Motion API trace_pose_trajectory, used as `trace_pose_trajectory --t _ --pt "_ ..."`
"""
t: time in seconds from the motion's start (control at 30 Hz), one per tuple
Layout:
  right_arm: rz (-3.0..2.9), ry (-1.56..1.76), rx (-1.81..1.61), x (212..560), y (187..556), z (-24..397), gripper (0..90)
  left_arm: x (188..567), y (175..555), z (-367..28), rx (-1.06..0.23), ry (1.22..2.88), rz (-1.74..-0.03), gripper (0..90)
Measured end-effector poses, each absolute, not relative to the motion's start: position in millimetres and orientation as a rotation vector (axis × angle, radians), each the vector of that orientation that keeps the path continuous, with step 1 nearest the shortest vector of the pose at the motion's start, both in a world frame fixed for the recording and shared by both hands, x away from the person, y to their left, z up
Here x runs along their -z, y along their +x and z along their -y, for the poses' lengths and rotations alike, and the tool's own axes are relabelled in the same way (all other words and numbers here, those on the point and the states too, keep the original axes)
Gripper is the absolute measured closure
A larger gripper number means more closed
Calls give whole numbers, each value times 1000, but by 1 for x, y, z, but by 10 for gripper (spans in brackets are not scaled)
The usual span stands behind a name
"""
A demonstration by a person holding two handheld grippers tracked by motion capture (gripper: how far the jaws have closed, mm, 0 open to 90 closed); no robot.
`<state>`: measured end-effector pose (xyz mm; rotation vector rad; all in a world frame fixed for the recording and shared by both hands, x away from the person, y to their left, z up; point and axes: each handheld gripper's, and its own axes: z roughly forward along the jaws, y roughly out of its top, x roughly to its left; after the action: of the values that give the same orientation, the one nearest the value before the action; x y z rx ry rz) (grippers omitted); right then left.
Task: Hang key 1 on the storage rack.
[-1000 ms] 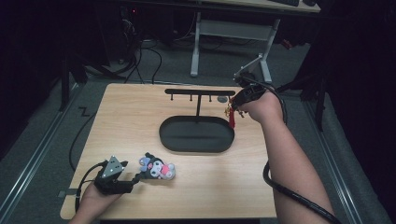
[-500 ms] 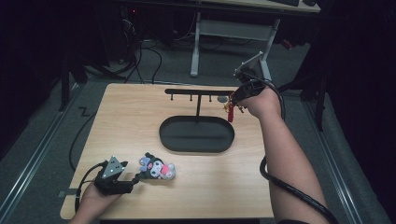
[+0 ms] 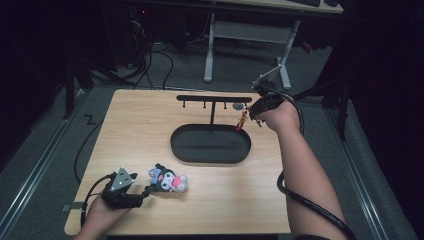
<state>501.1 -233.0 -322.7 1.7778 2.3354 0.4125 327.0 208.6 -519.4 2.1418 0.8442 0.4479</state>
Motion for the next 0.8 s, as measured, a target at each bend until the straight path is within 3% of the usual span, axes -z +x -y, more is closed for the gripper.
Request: trace_pose_trajectory --t 0.4,0.57,0.8 --pt "-2359 1824 -417 360 503 237 653 520 328 -208 -442 2159 -841 246" --pt "-2342 1813 -439 365 503 238 440 520 328 -208 -444 2157 -842 246" --pt "-2314 1818 -445 362 498 241 403 519 328 -208 -454 2144 -846 243"
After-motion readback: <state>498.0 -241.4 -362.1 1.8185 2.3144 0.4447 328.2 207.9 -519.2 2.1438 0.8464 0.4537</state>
